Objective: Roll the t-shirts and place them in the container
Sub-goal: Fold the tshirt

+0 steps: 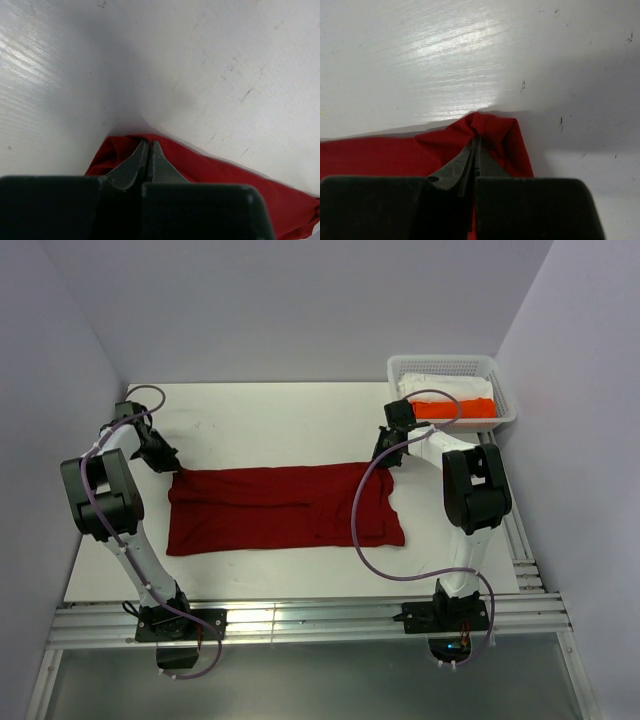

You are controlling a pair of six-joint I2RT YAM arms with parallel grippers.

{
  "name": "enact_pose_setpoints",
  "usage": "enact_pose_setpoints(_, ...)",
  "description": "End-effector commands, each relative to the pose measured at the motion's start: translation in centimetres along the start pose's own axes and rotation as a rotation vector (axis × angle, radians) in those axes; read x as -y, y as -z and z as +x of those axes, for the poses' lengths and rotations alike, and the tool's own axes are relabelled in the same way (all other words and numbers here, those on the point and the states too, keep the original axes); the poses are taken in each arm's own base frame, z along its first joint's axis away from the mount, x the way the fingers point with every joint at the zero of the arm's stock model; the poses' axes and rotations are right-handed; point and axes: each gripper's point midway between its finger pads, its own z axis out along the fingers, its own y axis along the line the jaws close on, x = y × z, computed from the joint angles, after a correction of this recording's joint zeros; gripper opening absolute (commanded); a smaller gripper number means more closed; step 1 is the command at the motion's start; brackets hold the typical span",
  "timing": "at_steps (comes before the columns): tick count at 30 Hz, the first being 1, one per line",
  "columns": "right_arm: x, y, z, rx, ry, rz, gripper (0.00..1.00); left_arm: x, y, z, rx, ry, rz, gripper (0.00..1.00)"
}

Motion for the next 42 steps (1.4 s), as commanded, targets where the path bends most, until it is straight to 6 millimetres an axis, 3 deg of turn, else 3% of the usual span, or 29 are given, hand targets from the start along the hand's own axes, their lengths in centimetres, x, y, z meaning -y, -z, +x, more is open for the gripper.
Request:
enact_pose_setpoints(1,-0.3,1.3,-3.2,0.093,-0.03,0.008,0.0,0.0,0.4,-1.4,0.043,0.0,-0.028,0.0)
enact_pose_setpoints(6,0.8,1.5,-4.0,0.105,-0.072,0.013,0.0,-2.8,0.1,-1.3,0.033,0.058,-0.122,0.0)
enact_pose_setpoints(10,1.8,1.7,-5.0,0.12,-0.105,0.011,0.0,-3.7,-0.1,-1.0,0.027,0.066,-0.146,0.0)
enact_pose_setpoints(18,2.5,2.2,-6.1,0.15,-0.135,0.016,0.01,-3.9,-0.3,-1.4,0.037,0.079,-0.157,0.01)
enact_pose_setpoints(26,5.1,3.4,-7.0,0.234,-0.241,0.099,0.01,-4.2,-0.2,-1.6,0.044,0.084,-0.177,0.0)
enact_pose_setpoints(30,4.3,3.8,-7.2,0.247,-0.236,0.06,0.14,-4.5,-0.4,-1.5,0.044,0.089,-0.188,0.0)
enact_pose_setpoints(31,4.0,3.9,-7.3,0.249,-0.228,0.04,0.21,-4.6,-0.5,-1.4,0.042,0.089,-0.192,0.0)
enact_pose_setpoints(32,3.7,4.3,-7.6,0.259,-0.217,0.028,0.35,-4.7,-0.5,-1.4,0.042,0.089,-0.197,0.0)
enact_pose_setpoints(34,2.6,4.9,-7.5,0.248,-0.203,-0.014,0.45,-4.9,-0.5,-1.3,0.042,0.094,-0.207,0.0)
enact_pose_setpoints(38,0.1,7.9,-5.7,0.218,-0.122,-0.073,0.46,-5.5,-0.5,-1.1,0.037,0.107,-0.227,0.0)
enact_pose_setpoints(41,-1.1,8.7,-0.5,0.099,-0.095,-0.064,0.45,-5.8,-0.4,-0.9,0.035,0.115,-0.23,0.0)
enact_pose_setpoints(42,-0.5,8.6,2.3,0.025,-0.098,-0.039,0.45,-5.9,-0.3,-0.9,0.035,0.117,-0.233,0.0)
